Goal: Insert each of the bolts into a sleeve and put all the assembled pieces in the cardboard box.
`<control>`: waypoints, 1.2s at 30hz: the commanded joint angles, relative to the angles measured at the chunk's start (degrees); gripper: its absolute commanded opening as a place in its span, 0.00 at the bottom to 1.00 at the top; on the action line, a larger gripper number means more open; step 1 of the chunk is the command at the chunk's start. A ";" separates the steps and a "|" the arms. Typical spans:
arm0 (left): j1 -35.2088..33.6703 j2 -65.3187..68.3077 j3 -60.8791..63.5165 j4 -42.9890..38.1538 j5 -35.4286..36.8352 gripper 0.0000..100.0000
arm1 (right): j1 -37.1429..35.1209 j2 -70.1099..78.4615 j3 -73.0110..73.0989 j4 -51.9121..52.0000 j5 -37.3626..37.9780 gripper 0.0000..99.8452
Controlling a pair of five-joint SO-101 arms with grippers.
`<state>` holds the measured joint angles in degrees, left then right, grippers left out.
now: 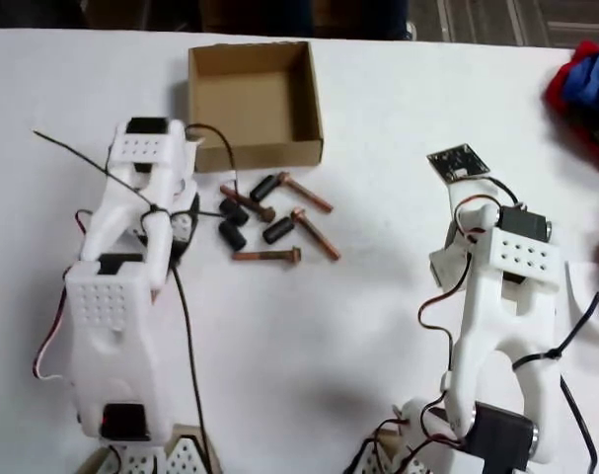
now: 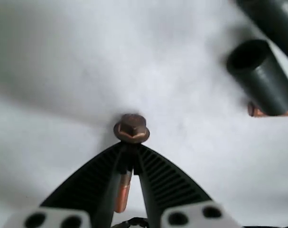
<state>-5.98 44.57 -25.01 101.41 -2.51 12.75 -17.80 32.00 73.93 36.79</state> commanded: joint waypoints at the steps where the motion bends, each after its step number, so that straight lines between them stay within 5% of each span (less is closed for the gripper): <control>1: 2.37 2.73 -1.19 0.44 0.70 0.03 | 0.48 -2.51 -0.35 -0.22 0.26 0.02; 21: 4.48 1.58 4.79 0.44 -2.90 0.03 | 0.48 -2.51 -0.62 -0.40 2.73 0.02; 36: 5.36 -24.26 6.55 0.70 -8.88 0.03 | 0.48 -2.51 -0.62 -0.40 4.13 0.02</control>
<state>1.14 26.64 -19.65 101.14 -10.68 12.75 -17.80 32.00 74.02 40.40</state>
